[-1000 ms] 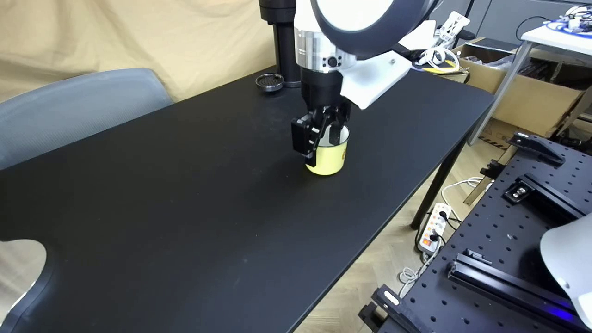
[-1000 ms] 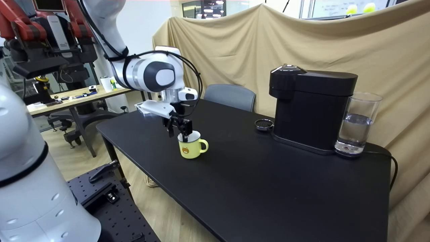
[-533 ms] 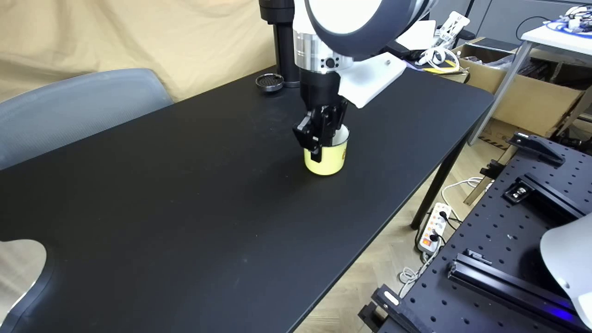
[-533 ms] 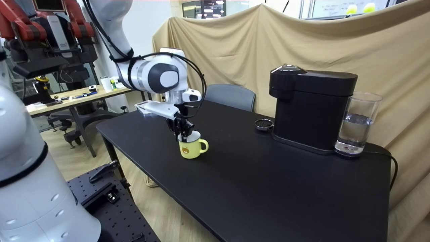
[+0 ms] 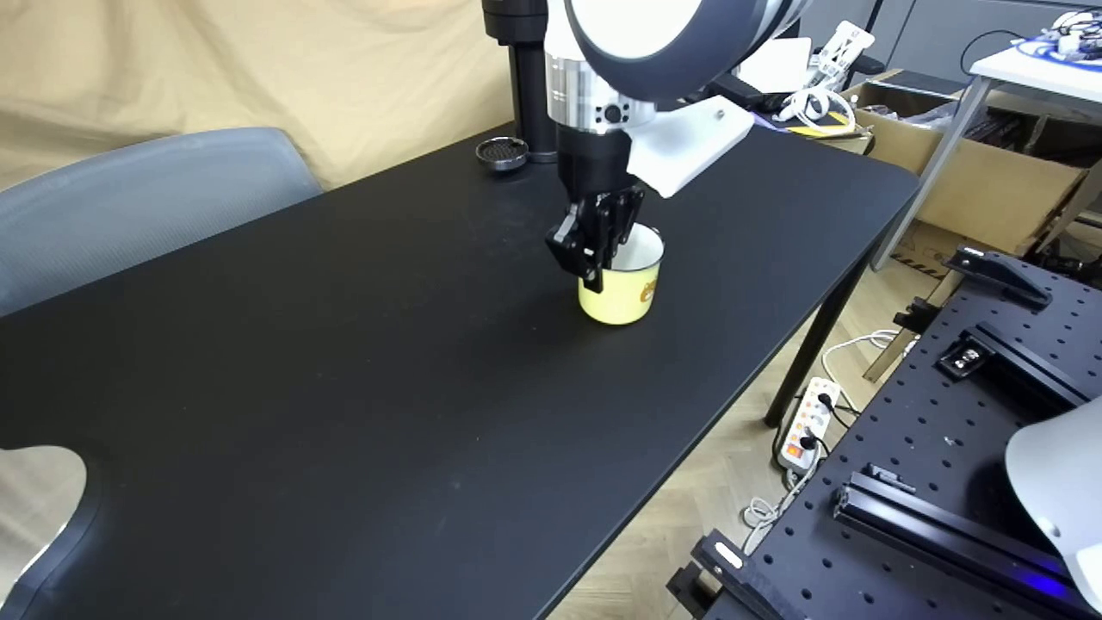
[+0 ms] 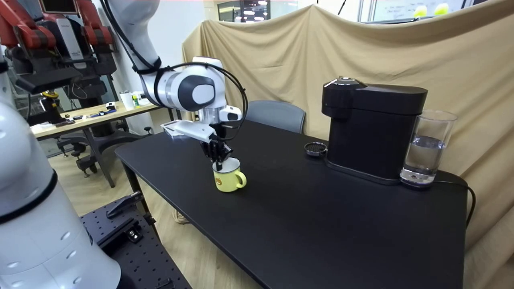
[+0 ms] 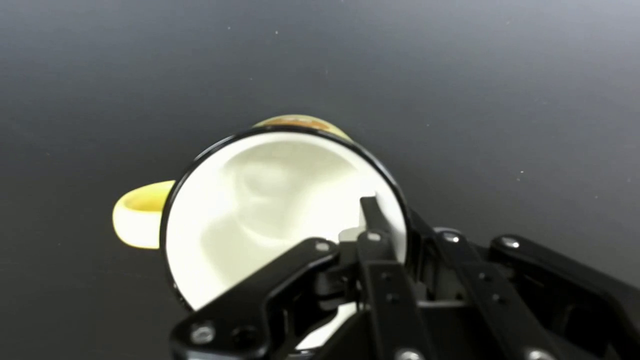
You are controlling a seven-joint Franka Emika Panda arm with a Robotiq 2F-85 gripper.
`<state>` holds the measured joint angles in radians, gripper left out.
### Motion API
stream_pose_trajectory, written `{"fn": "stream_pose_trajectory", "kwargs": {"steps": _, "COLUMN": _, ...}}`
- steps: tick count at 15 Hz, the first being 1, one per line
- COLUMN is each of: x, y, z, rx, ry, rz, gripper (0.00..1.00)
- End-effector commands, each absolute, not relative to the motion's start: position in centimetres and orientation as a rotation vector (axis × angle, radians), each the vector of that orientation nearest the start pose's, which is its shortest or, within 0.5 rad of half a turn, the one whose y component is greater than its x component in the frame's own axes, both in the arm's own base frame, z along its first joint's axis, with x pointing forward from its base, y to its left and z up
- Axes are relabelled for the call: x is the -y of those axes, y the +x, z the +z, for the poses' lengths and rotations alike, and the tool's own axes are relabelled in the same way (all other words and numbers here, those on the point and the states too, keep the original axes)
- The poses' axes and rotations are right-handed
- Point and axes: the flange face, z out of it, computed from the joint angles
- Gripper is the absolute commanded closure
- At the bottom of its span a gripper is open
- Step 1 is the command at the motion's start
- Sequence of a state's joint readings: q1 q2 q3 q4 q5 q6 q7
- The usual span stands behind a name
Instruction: Move the mug cup backwards
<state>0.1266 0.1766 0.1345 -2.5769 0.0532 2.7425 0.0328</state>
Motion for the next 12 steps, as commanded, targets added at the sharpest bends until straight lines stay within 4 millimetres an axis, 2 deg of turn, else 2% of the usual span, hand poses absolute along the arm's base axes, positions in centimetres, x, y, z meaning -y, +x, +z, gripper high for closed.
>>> {"fn": "stream_pose_trajectory", "kwargs": {"steps": 1, "x": -10.9, "y": 43.8, "z": 20.4, "rx": 0.266, "ry": -3.091, "rz": 0.004, "gripper": 0.97}}
{"fn": "stream_pose_trajectory", "kwargs": {"steps": 5, "x": -10.0, "y": 46.3, "z": 22.9, "rx": 0.336, "ry": -3.127, "rz": -0.085, "gripper": 0.97}}
{"fn": "stream_pose_trajectory", "kwargs": {"steps": 9, "x": -8.8, "y": 51.1, "z": 25.6, "rx": 0.377, "ry": -3.128, "rz": -0.185, "gripper": 0.97}}
{"fn": "stream_pose_trajectory", "kwargs": {"steps": 12, "x": -8.4, "y": 54.7, "z": 26.6, "rx": 0.401, "ry": -3.085, "rz": -0.202, "gripper": 0.97}}
